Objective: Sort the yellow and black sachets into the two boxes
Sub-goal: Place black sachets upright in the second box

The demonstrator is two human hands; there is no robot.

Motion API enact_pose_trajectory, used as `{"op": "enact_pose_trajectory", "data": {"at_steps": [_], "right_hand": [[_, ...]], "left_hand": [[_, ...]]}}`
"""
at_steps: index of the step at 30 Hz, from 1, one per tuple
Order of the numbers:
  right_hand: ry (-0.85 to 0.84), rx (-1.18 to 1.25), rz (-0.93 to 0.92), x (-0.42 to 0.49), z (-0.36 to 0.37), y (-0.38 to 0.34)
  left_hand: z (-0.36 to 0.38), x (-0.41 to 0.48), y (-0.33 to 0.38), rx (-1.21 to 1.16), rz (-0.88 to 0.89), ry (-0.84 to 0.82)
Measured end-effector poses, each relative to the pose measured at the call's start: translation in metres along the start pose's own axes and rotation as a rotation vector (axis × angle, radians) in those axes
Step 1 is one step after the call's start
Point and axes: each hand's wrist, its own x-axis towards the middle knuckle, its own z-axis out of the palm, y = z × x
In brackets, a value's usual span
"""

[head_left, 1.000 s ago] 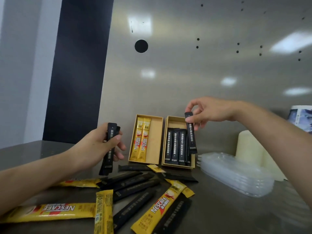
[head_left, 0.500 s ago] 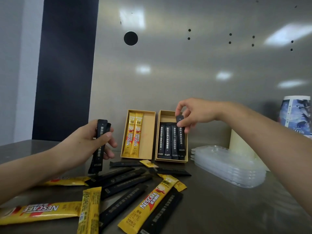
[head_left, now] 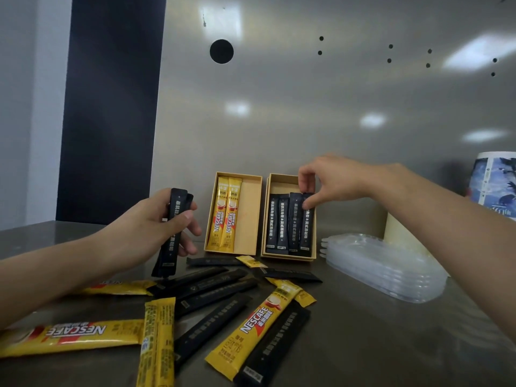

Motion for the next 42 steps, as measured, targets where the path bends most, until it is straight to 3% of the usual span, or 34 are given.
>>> {"op": "enact_pose_trajectory", "data": {"at_steps": [8, 11, 17, 23, 28, 31, 34, 37, 42], "right_hand": [[0.058, -0.137, -0.084, -0.002, -0.001, -0.009], [0.04, -0.047, -0.047, -0.005, -0.008, -0.013], [-0.32, 0.085, 0.044, -0.005, -0.018, -0.031], [-0.296, 0.048, 0.055, -0.003, -0.018, -0.04], [-0.613, 0.039, 0.073, -0.012, -0.023, -0.063], [-0.712, -0.049, 0.062, -0.017, -0.005, -0.079], [-0.662, -0.182, -0.02, -0.036, 0.007, -0.082], [-0.483, -0.3, -0.188, -0.06, 0.014, -0.074], [-0.269, -0.218, -0.326, -0.082, 0.029, -0.057]], "left_hand": [[0.001, 0.0, 0.0, -0.006, -0.003, -0.001], [0.001, 0.001, 0.0, -0.004, 0.005, -0.004], [0.0, 0.002, -0.002, -0.009, 0.014, -0.014], [0.002, 0.002, -0.001, -0.024, 0.017, -0.025], [0.001, 0.003, -0.001, -0.023, 0.019, -0.038], [0.001, 0.002, 0.0, -0.041, 0.017, -0.047], [0.002, 0.002, 0.002, -0.032, 0.021, -0.057], [0.002, 0.001, 0.003, -0.033, 0.022, -0.075], [0.002, 0.0, 0.005, -0.032, 0.016, -0.091]]}}
